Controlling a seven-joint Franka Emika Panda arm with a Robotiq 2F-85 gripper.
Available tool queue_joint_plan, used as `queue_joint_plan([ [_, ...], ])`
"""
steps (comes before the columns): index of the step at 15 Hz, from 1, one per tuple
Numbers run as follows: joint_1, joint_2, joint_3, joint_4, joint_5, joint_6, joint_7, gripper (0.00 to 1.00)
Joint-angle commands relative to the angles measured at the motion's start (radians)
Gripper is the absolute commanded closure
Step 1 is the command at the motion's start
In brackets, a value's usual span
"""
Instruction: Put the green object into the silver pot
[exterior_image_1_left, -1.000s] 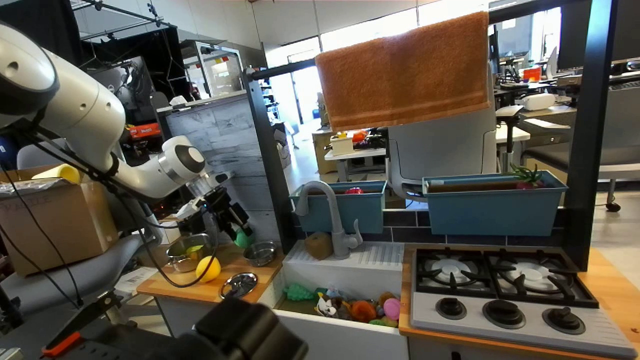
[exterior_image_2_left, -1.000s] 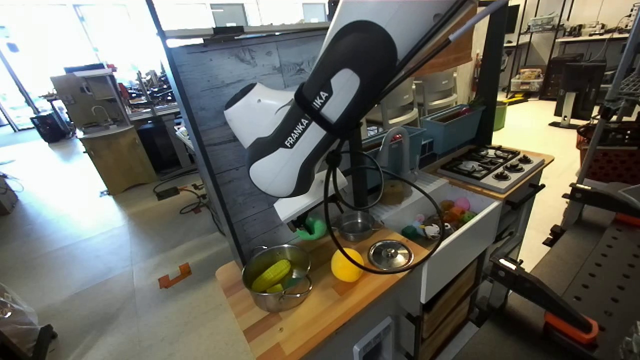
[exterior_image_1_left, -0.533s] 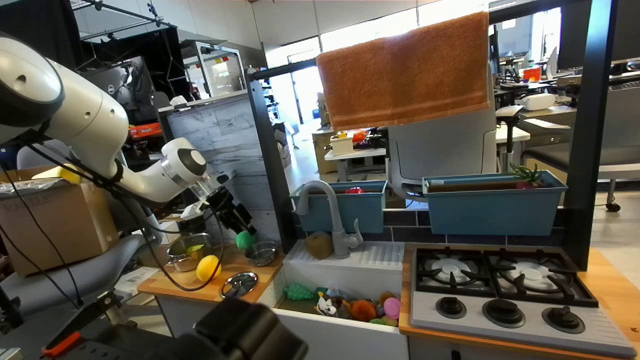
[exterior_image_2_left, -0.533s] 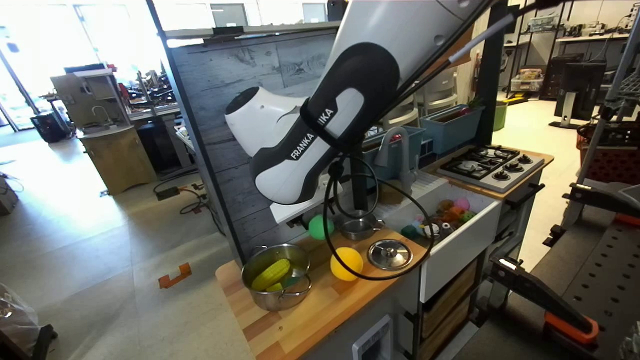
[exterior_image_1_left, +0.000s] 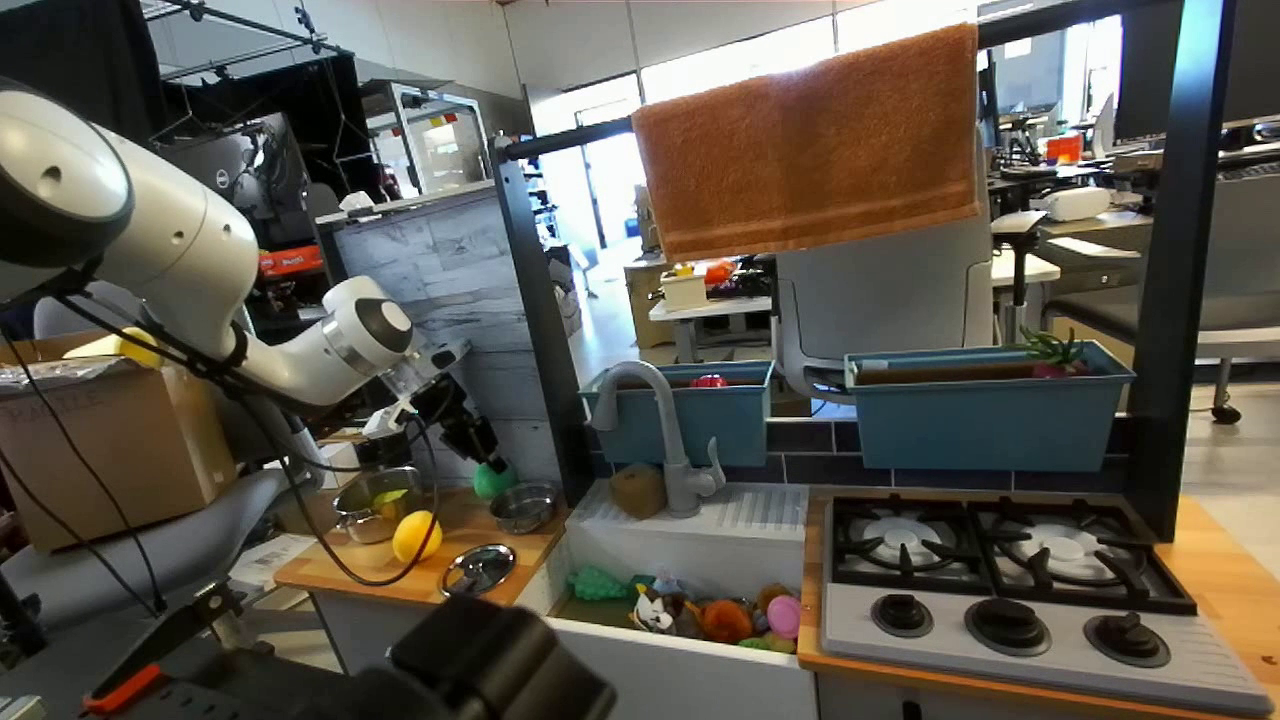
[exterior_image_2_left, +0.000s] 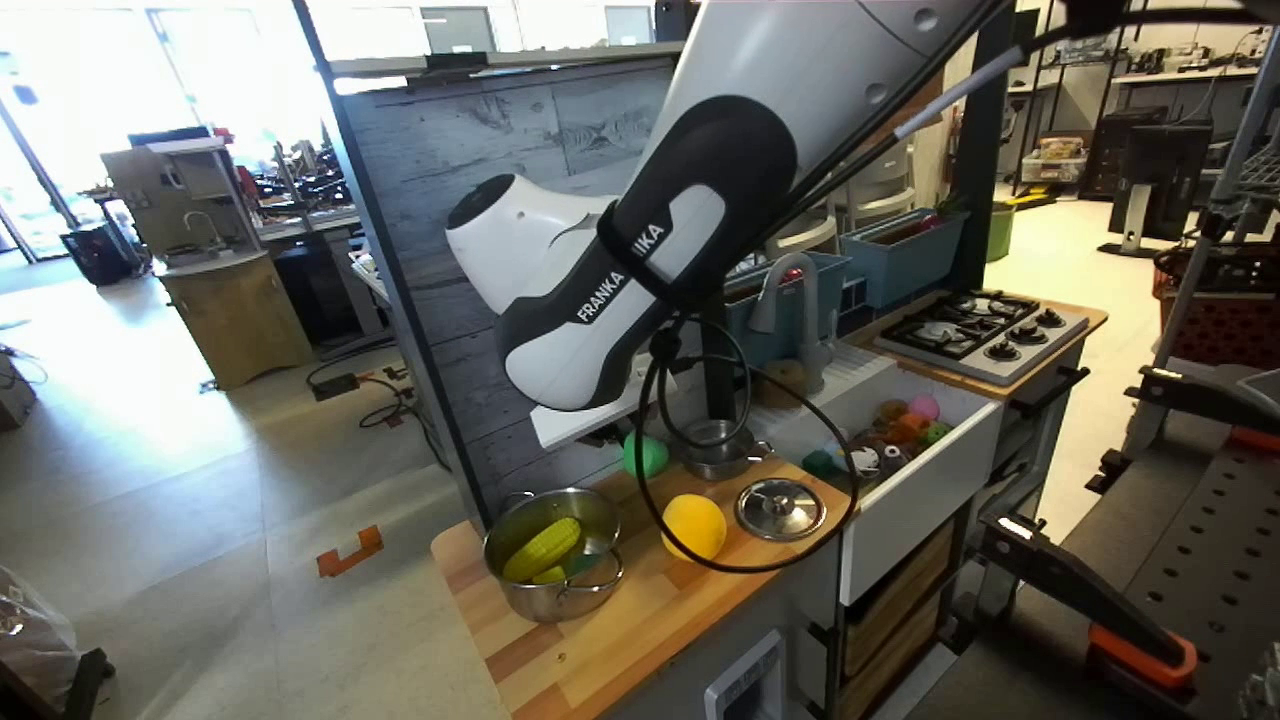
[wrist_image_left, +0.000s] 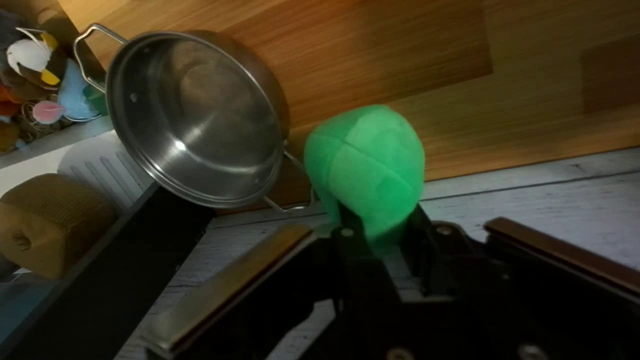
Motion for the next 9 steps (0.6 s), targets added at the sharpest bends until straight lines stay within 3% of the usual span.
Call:
queue_joint_plan([
  [1, -0.055, -0.066, 0.083, 0.045, 0.054, -0.186, -0.182, 1.00],
  [5, -0.094, -0.185, 0.157, -0.009, 0.111, -0.317, -0.289, 0.98],
  [9, -0.110, -0.243, 0.186, -0.061, 0.123, -0.297, -0.309, 0.97],
])
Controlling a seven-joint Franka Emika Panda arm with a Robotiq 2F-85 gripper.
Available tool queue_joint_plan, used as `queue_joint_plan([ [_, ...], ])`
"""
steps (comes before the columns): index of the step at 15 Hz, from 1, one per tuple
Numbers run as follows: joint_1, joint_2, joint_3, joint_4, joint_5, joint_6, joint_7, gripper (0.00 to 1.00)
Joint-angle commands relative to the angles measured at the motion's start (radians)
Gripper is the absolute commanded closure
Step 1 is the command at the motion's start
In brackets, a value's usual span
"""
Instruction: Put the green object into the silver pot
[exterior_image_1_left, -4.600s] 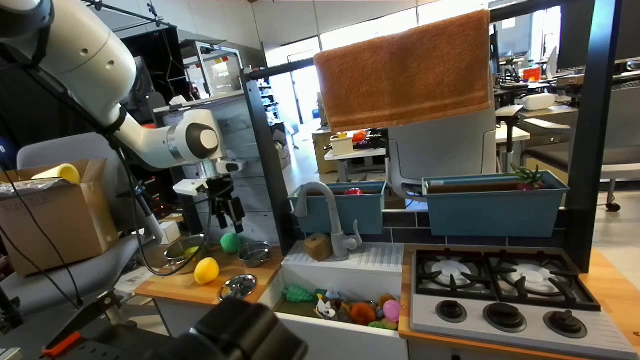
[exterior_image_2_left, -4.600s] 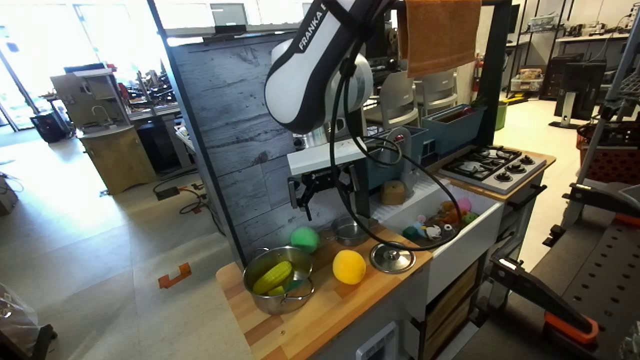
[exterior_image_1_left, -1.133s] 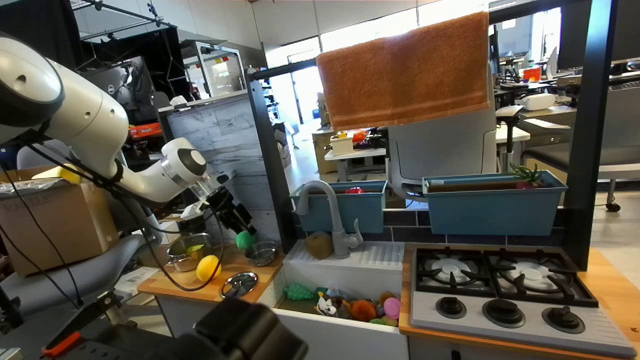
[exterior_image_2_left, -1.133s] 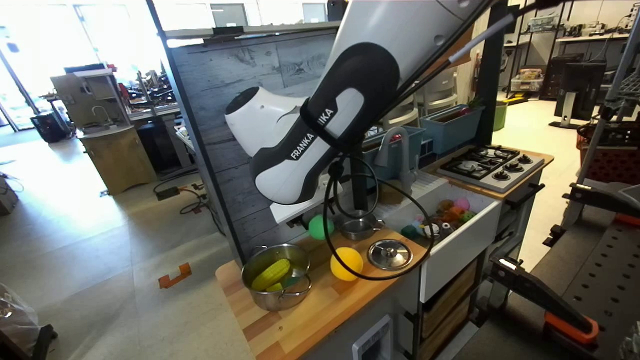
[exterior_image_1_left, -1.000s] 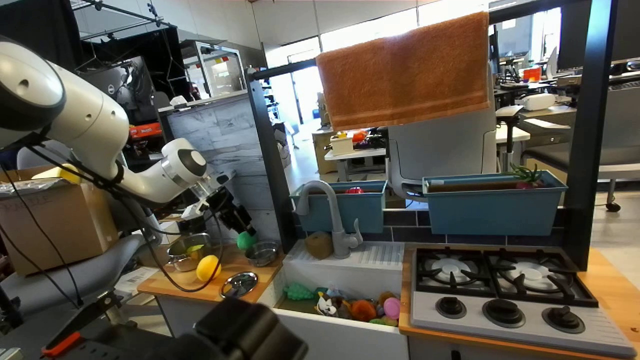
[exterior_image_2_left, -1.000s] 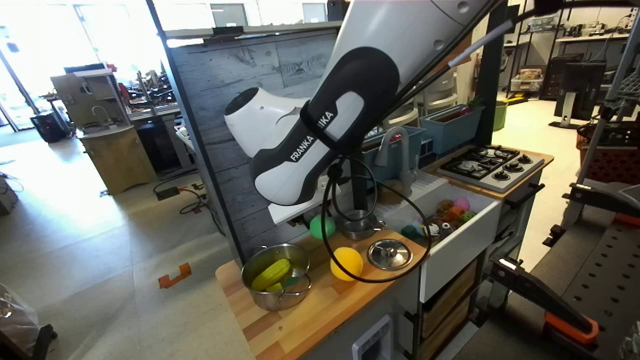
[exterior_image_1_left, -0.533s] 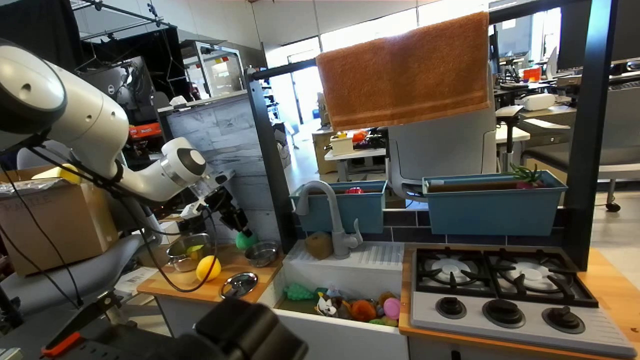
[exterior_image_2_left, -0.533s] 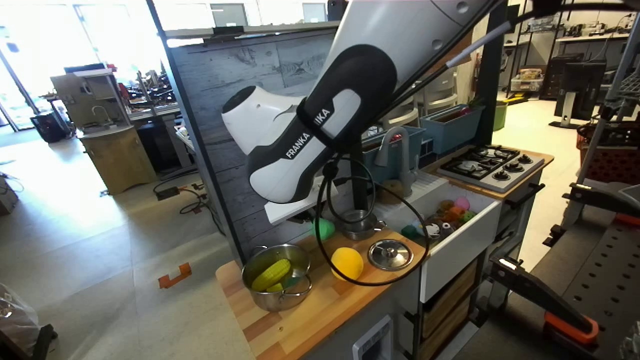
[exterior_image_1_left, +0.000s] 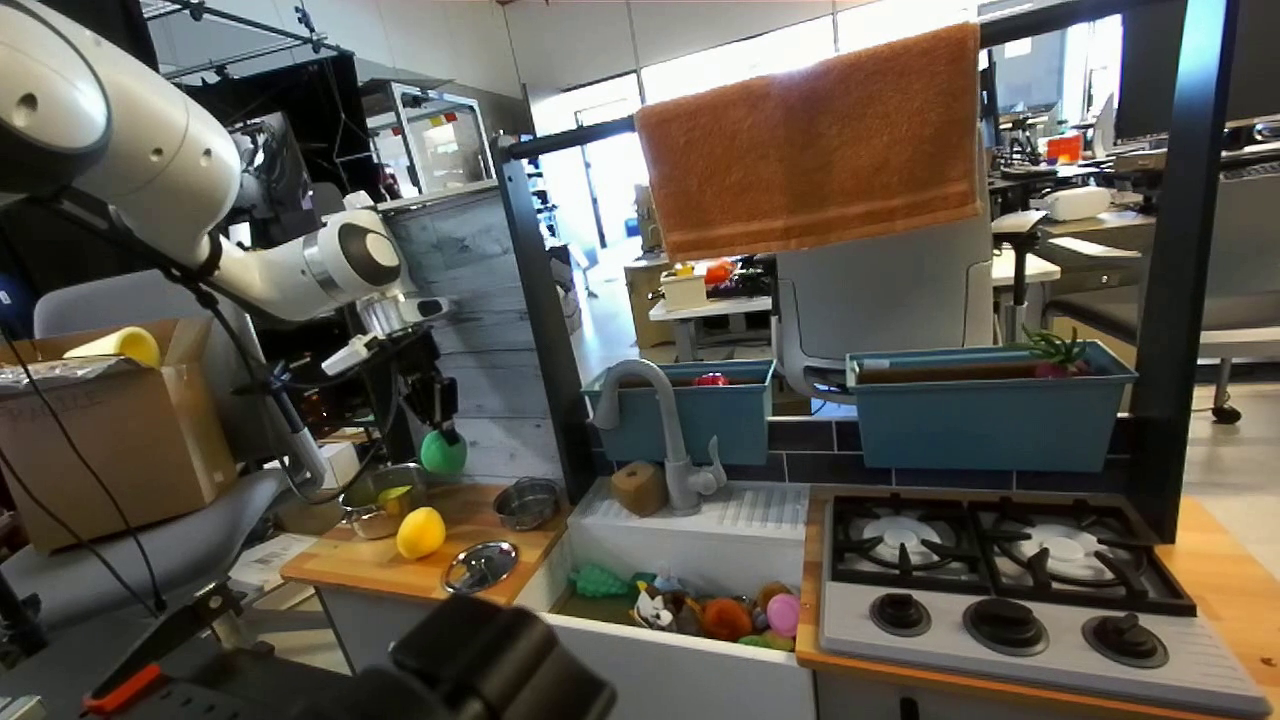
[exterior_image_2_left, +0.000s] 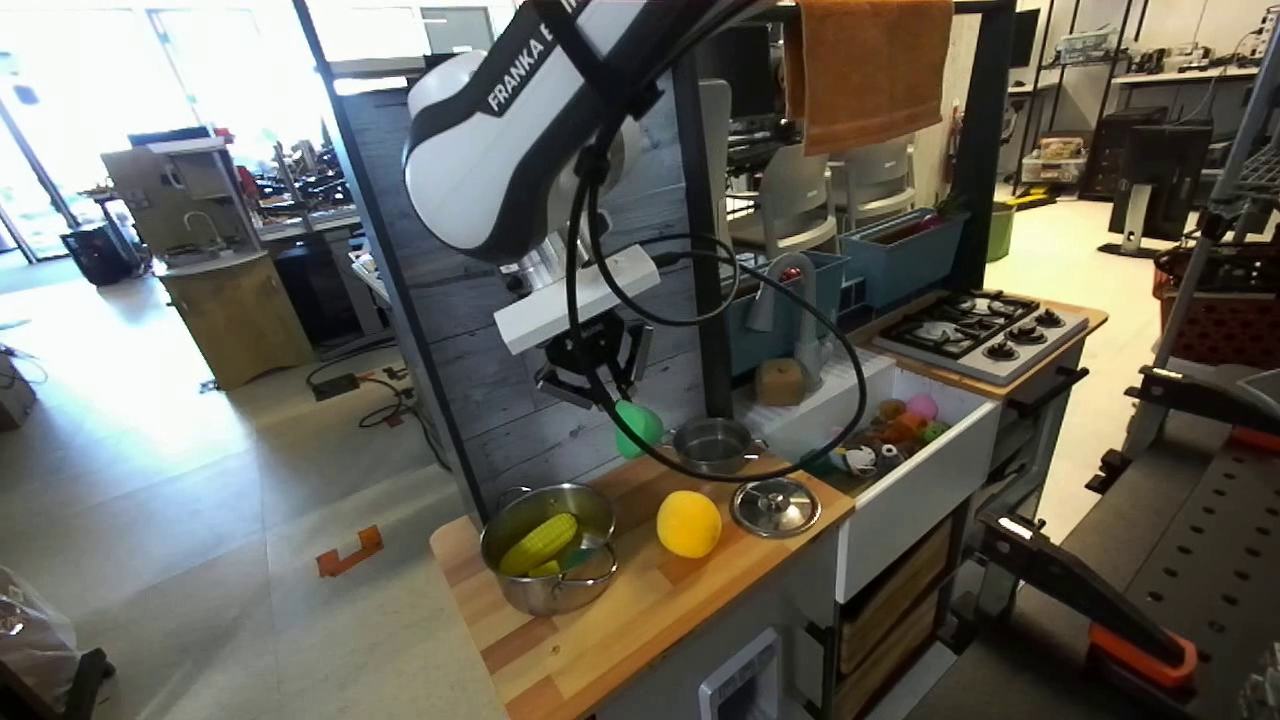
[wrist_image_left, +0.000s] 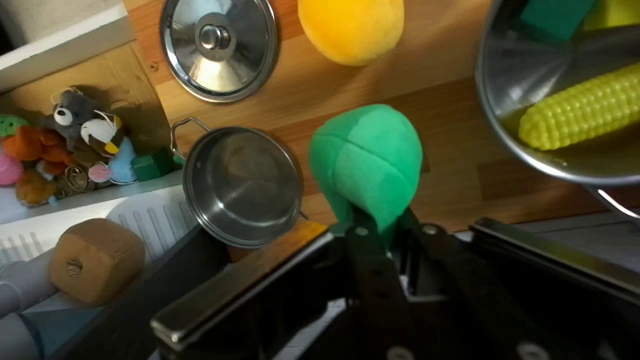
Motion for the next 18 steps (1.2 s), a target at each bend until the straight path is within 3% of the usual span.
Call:
queue_joint_plan([
  [1, -0.045, -0.071, 0.036, -0.030, 0.025, 0.023, -0.095, 0.97],
  [5, -0.049, -0.043, 0.082, -0.045, 0.040, 0.097, -0.106, 0.97],
  [13, -0.040, -0.006, 0.114, -0.008, 0.038, -0.193, -0.218, 0.97],
  [18, -0.026, -0.006, 0.126, -0.006, 0.028, -0.248, -0.290, 0.97],
])
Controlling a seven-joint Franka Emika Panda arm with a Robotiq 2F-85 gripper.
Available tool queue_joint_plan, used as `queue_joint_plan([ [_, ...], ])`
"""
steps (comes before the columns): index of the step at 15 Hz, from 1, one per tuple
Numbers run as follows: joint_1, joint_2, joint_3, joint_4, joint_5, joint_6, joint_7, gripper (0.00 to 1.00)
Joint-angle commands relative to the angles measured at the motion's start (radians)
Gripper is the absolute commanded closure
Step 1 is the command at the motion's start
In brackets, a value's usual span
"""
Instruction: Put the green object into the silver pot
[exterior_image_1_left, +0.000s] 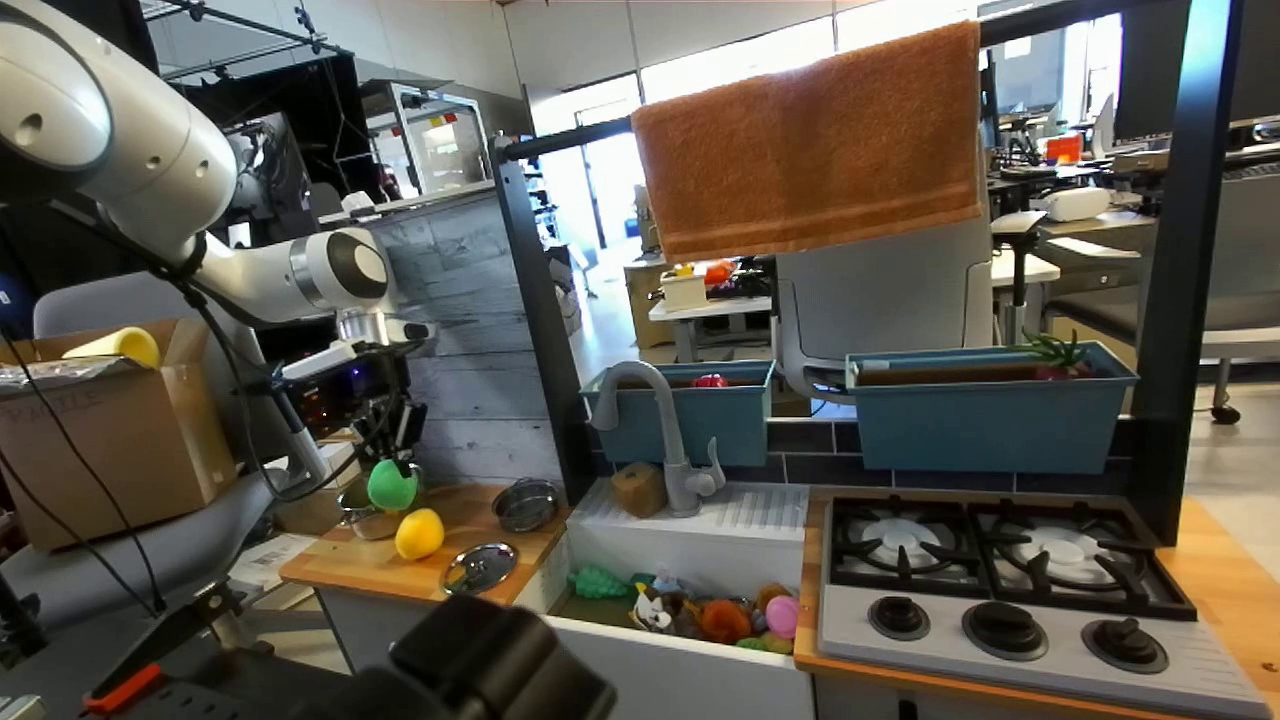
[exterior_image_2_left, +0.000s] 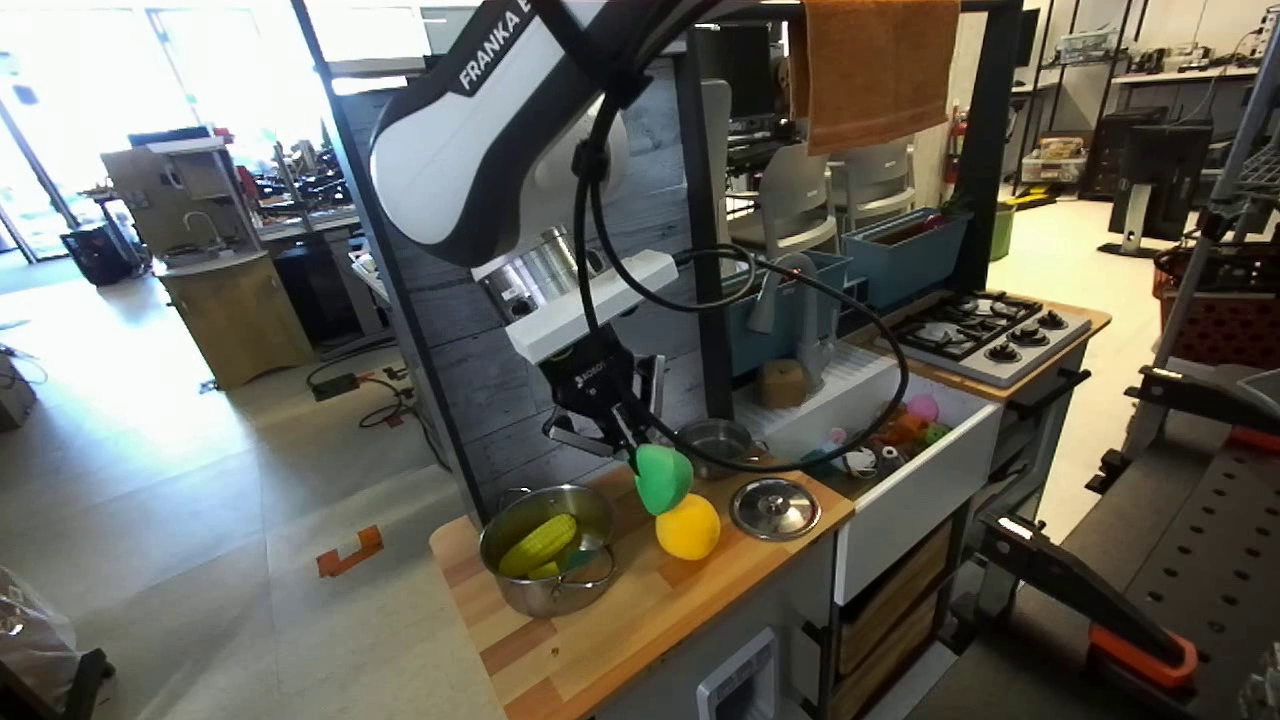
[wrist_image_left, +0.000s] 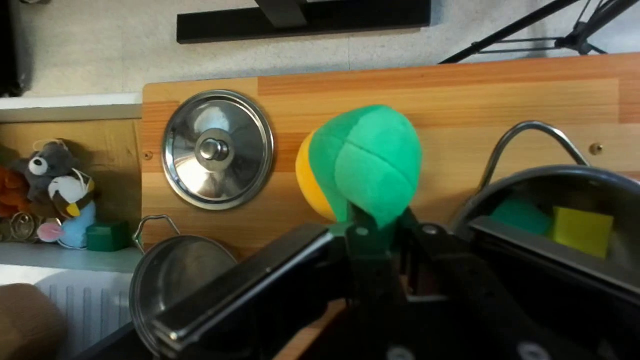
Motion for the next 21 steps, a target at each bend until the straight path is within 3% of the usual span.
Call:
queue_joint_plan([
  [1, -0.003, -0.001, 0.017, 0.024, 0.008, -0.045, -0.050, 0.97],
  [8, -0.036, 0.010, 0.093, 0.026, 0.097, 0.176, -0.042, 0.97],
  [13, -0.044, 0.023, 0.112, 0.020, 0.109, 0.289, -0.049, 0.97],
  [14, -0.039, 0.026, 0.104, 0.020, 0.097, 0.308, -0.046, 0.63],
  [15, -0.030, 0.014, 0.094, 0.005, 0.089, 0.266, -0.028, 0.87],
  [18, -0.030, 0.016, 0.094, 0.005, 0.089, 0.282, -0.028, 0.66],
  [21, -0.030, 0.017, 0.094, 0.005, 0.089, 0.283, -0.028, 0.63],
])
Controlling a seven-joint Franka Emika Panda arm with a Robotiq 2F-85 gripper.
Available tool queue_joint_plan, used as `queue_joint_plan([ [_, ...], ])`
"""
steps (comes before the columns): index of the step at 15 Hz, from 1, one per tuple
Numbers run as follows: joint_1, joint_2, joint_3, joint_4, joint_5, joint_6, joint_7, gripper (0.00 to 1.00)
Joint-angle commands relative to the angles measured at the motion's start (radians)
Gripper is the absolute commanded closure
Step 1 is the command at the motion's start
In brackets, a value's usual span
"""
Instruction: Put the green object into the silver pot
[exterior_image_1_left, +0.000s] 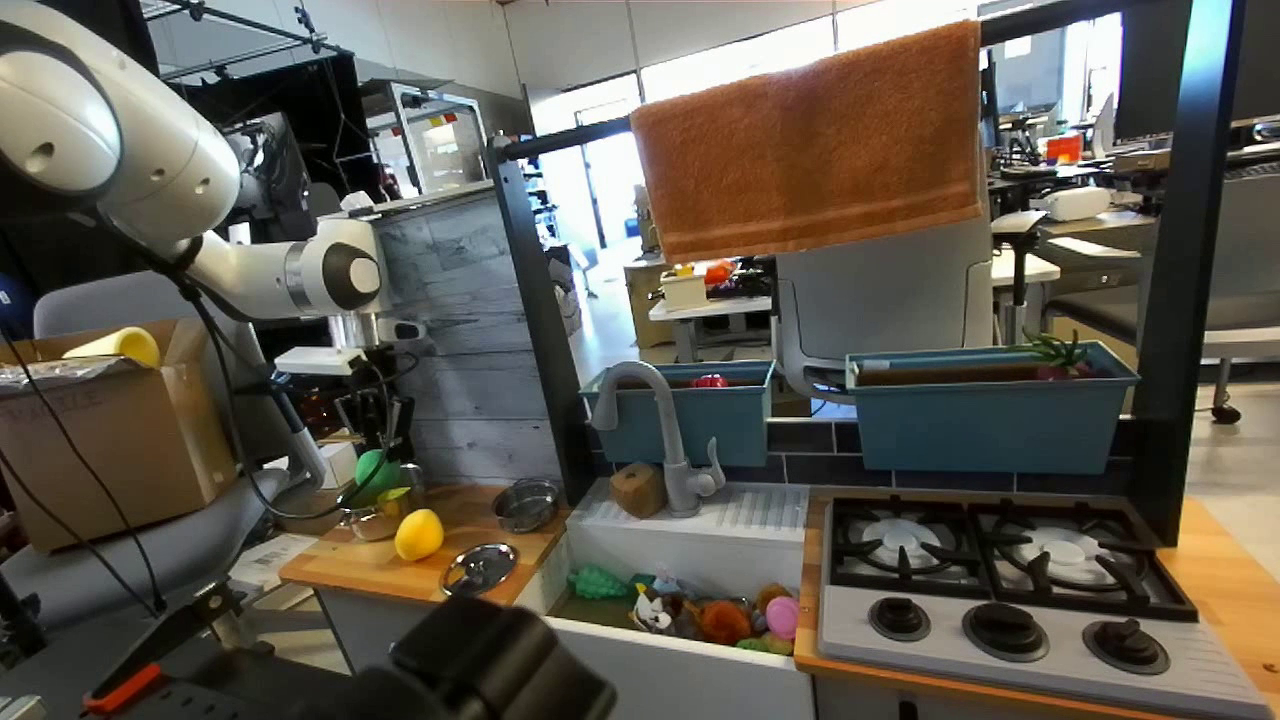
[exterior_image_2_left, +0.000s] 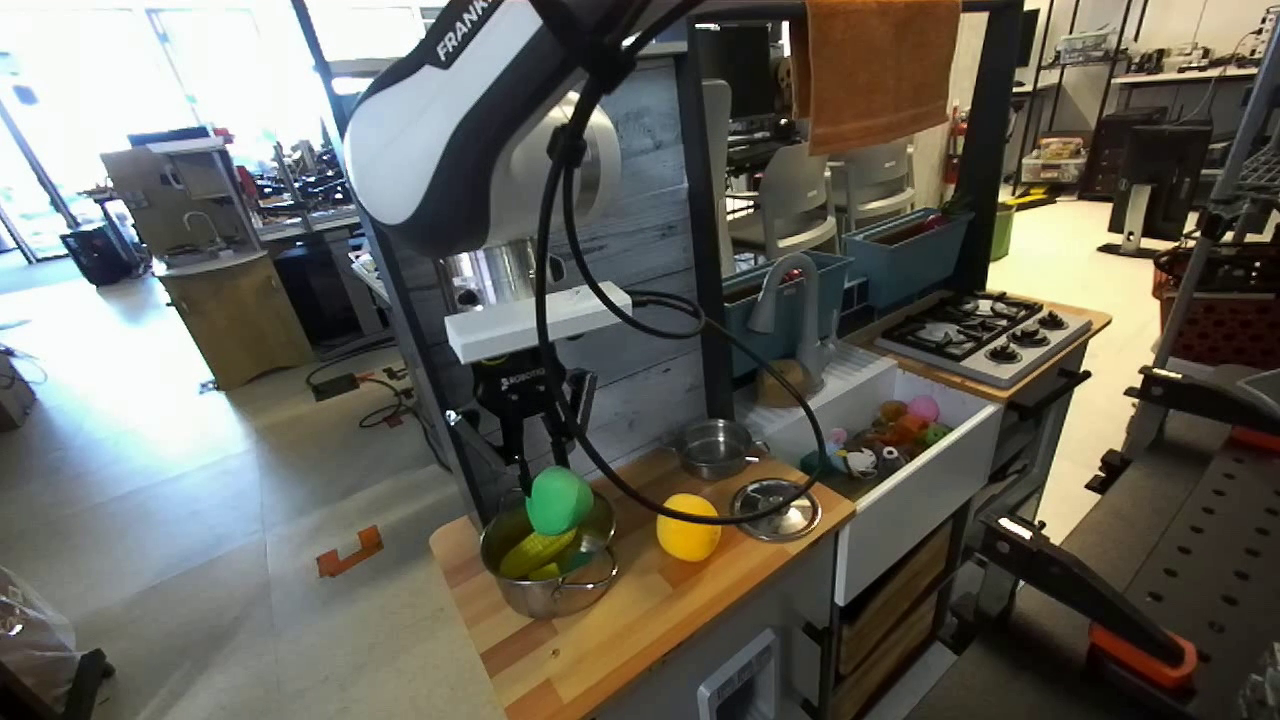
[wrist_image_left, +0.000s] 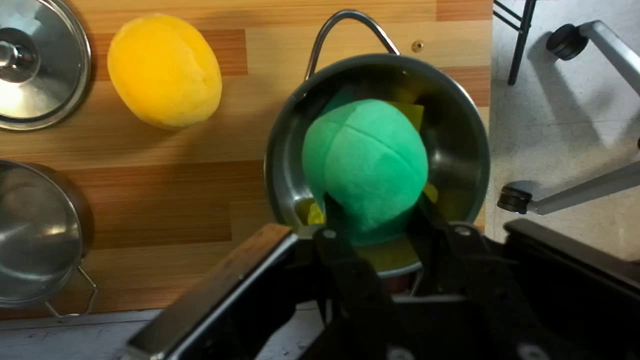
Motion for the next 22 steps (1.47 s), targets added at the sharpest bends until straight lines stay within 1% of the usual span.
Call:
queue_joint_plan([
  [1, 0.000, 0.000, 0.000, 0.000, 0.000, 0.000, 0.000, 0.63],
  [4, 0.000, 0.000, 0.000, 0.000, 0.000, 0.001, 0.000, 0.63],
  [5, 0.000, 0.002, 0.001, 0.003, 0.000, 0.005, -0.003, 0.38],
  [6, -0.001, 0.002, 0.003, 0.003, 0.000, 0.002, -0.006, 0.37],
  [7, 0.000, 0.003, 0.002, 0.006, 0.000, 0.003, -0.006, 0.31],
  [11, 0.000, -0.001, 0.002, -0.006, -0.001, 0.012, -0.008, 0.02],
  [12, -0.003, 0.000, 0.007, -0.004, 0.003, 0.006, -0.012, 0.00],
  [13, 0.001, 0.003, 0.001, 0.007, -0.001, -0.018, -0.009, 0.00],
  [14, 0.002, 0.000, 0.000, -0.007, 0.000, -0.001, 0.001, 0.00],
  [22, 0.002, 0.000, 0.000, -0.009, 0.000, -0.001, 0.001, 0.00],
])
